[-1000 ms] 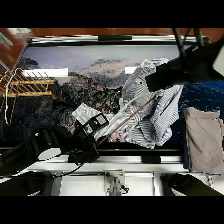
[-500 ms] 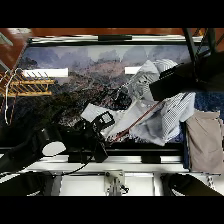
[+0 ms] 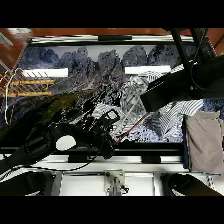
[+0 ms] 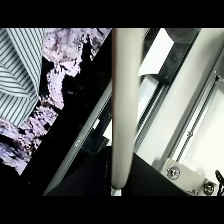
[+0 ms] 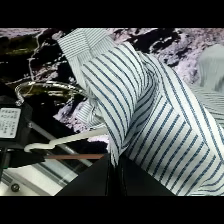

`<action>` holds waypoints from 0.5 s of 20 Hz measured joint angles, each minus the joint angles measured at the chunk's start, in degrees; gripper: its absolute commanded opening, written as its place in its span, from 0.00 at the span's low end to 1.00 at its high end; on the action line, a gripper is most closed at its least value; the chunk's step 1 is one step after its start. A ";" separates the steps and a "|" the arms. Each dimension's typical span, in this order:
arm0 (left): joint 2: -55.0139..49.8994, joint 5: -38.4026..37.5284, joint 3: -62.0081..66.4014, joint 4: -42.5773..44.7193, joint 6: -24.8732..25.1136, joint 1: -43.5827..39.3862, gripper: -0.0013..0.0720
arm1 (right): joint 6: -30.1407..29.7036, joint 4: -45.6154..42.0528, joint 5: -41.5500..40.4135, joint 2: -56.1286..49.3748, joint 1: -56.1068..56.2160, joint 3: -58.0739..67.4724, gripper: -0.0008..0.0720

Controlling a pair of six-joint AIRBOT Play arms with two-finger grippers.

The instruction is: Fold the shirts.

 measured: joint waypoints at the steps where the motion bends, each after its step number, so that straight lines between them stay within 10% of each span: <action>1: -0.13 0.22 0.00 -0.31 0.22 0.09 0.08 | -0.11 0.33 0.39 0.00 0.00 0.00 0.12; 3: -0.28 0.90 0.00 -0.81 0.55 0.15 0.08 | -0.31 0.90 1.92 0.00 0.00 0.02 0.16; 5: -0.35 1.73 0.02 -1.86 0.85 0.20 0.08 | 0.13 1.64 3.63 0.00 0.02 0.00 0.77; 10: -0.39 1.99 0.02 -2.97 0.76 0.24 0.08 | 0.17 -1.53 5.35 0.92 -0.04 0.00 0.80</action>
